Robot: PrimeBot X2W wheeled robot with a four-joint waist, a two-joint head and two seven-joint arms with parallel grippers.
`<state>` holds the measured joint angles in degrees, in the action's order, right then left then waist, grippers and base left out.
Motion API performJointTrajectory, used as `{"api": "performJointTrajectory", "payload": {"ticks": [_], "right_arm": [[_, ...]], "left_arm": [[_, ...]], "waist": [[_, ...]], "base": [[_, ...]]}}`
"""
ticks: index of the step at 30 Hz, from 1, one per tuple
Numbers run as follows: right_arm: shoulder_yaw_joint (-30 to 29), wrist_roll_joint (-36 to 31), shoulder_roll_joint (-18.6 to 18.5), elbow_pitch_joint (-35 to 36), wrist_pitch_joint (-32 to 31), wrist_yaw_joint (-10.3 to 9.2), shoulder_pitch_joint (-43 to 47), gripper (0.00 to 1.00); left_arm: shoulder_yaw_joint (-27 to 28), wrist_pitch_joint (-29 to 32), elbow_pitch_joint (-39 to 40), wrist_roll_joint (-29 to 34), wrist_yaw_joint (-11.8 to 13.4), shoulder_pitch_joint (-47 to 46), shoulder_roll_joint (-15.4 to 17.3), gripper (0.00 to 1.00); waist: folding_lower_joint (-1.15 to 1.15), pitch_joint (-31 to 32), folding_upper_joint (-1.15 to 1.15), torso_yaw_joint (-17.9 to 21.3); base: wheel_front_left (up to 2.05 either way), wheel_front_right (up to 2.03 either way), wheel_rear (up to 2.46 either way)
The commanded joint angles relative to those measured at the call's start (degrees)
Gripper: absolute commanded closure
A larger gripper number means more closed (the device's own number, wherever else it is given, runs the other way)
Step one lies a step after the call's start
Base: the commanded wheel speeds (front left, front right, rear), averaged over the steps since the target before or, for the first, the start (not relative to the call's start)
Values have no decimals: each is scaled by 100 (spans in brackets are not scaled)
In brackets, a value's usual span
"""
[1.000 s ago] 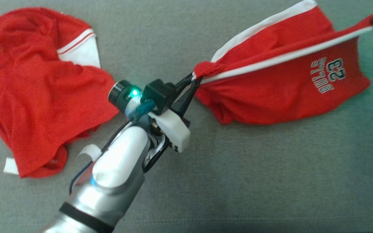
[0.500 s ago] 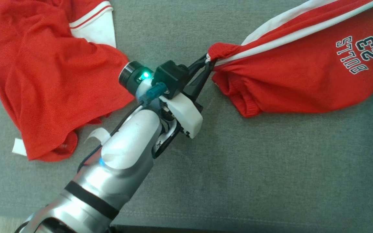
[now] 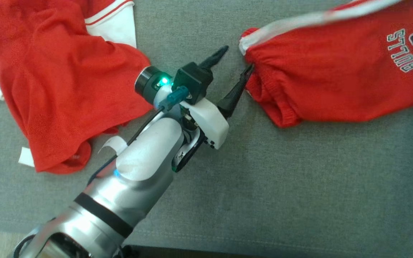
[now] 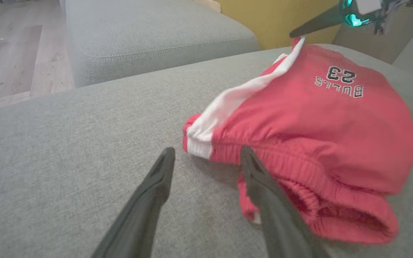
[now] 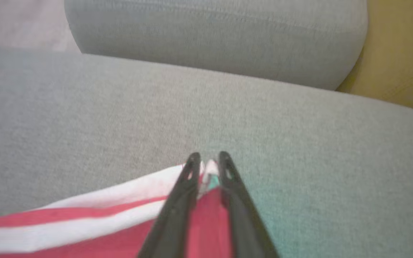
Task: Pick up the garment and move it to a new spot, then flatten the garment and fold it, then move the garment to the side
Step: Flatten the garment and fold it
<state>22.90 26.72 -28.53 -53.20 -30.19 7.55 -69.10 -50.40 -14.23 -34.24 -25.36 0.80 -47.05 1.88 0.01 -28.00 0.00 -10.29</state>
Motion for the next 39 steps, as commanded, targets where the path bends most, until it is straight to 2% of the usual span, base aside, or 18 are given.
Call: {"api": "performJointTrajectory", "payload": {"ticks": [1, 6, 9, 15, 21, 27, 34, 39], "right_arm": [[-6, 51, 87, 125, 210, -6, -192, 0], [-3, 116, 195, 18, 1142, -6, -212, 0], [-34, 274, 270, 27, 1709, -6, -81, 0], [-48, 668, 437, 382, 2922, -6, 562, 0], [-132, 906, 787, 1028, 3997, -6, 1591, 0], [-386, 780, 1213, 1569, 4376, -6, 2664, 0], [-1044, -141, 1988, 2284, 4500, -6, 4229, 0], [-1468, -681, 2405, 2690, 4508, -6, 5070, 0]], "left_arm": [[119, -60, 108, -36, 63, -207, 100, 0], [206, -73, 48, -101, 202, -103, 100, 0], [463, -74, 163, -95, 302, 48, 146, 0], [1325, -75, 817, 23, 592, 603, 428, 0], [2255, -76, 1849, 345, 711, 1394, 595, 0], [2887, -76, 2486, 575, 652, 2168, 527, 0], [3452, -76, 2924, 865, 415, 3203, 317, 0], [3613, -76, 3075, 1076, 205, 3737, 184, 0]], "waist": [[-1, 1, 0, 22], [-1, 135, 0, 165], [-1, 309, 0, 308], [-1, 828, 0, 694], [-1, 1374, 0, 1074], [-1, 1815, 0, 1333], [-1, 2244, 0, 1612], [-1, 2388, 0, 1718]], "base": [[0, 0, 0], [0, 0, 0], [0, 0, 0], [0, 0, 0], [0, 0, 0], [0, 0, 0], [0, 0, 0], [0, 0, 0]]}}
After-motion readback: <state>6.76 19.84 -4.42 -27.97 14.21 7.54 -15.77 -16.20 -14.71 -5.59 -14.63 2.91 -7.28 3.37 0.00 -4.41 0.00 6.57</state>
